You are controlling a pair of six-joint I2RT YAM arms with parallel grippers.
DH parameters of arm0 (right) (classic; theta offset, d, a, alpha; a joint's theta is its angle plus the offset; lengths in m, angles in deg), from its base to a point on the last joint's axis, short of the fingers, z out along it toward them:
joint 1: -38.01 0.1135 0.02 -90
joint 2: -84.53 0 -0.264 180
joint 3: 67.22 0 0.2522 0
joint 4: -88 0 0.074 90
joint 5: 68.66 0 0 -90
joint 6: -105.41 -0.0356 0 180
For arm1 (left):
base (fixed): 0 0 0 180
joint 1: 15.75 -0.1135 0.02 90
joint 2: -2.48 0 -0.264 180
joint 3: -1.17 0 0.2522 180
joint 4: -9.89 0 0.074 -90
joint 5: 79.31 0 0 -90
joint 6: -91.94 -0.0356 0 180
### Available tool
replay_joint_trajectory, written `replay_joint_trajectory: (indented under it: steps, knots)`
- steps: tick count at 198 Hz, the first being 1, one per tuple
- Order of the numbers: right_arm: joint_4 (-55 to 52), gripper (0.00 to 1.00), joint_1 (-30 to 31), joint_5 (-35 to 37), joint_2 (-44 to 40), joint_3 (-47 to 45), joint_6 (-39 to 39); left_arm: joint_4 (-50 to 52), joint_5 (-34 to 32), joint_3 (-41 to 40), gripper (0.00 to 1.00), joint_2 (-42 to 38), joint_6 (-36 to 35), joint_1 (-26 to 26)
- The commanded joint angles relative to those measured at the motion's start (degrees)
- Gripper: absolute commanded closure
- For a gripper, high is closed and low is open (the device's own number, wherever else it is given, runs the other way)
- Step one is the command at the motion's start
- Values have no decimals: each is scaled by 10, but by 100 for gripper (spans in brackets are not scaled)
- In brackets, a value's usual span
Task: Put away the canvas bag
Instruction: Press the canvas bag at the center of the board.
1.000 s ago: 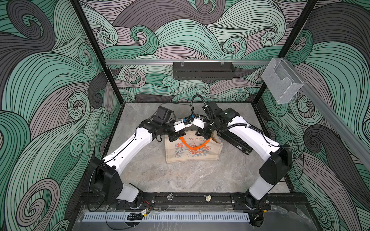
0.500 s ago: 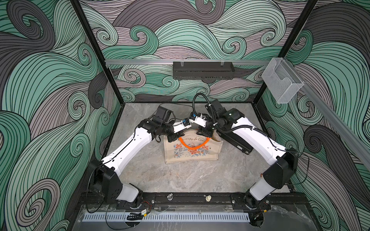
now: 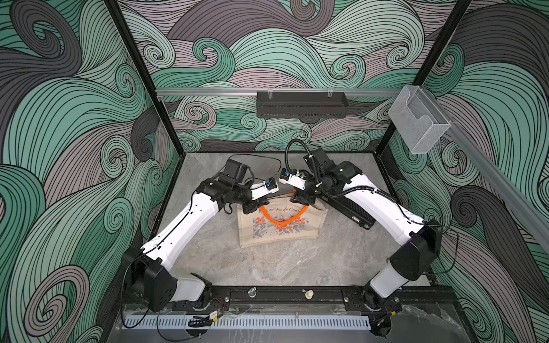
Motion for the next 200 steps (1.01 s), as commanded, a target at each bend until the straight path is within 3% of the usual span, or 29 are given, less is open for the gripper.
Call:
replay_joint_trajectory:
  steps: [1,32,51,58,72,94,109,126,150,166,176,187,200]
  knots:
    - [-24,64,-8,10,23,18,33,7,-7,-1,100,-15,-24,-12]
    - [-59,100,-6,-19,43,51,13,-10,-22,-1,100,-4,-15,-13]
    - [-60,100,2,-12,41,45,2,-22,-15,1,97,3,-8,-13]
    - [-58,100,5,-11,39,43,0,-30,-13,1,89,5,-5,-13]
    - [-54,100,11,-15,37,41,-7,-37,-3,6,63,14,6,-12]
    - [-40,100,14,-35,33,35,-23,-24,25,36,46,36,23,-8]
    - [-30,100,13,-48,31,30,-31,-24,25,46,40,63,26,-1]
    - [-25,100,13,-58,28,28,-36,-32,24,44,39,74,25,8]
    - [-20,100,11,-74,23,26,-39,-28,25,48,53,82,22,13]
    - [-17,100,10,-76,20,23,-42,-30,24,44,82,80,18,14]
    - [-17,100,10,-72,20,22,-40,-27,26,42,92,77,15,15]
    - [-16,100,8,-63,20,19,-38,-21,24,39,100,73,8,14]
    - [-17,98,7,-44,18,17,-35,-14,17,35,100,66,0,14]
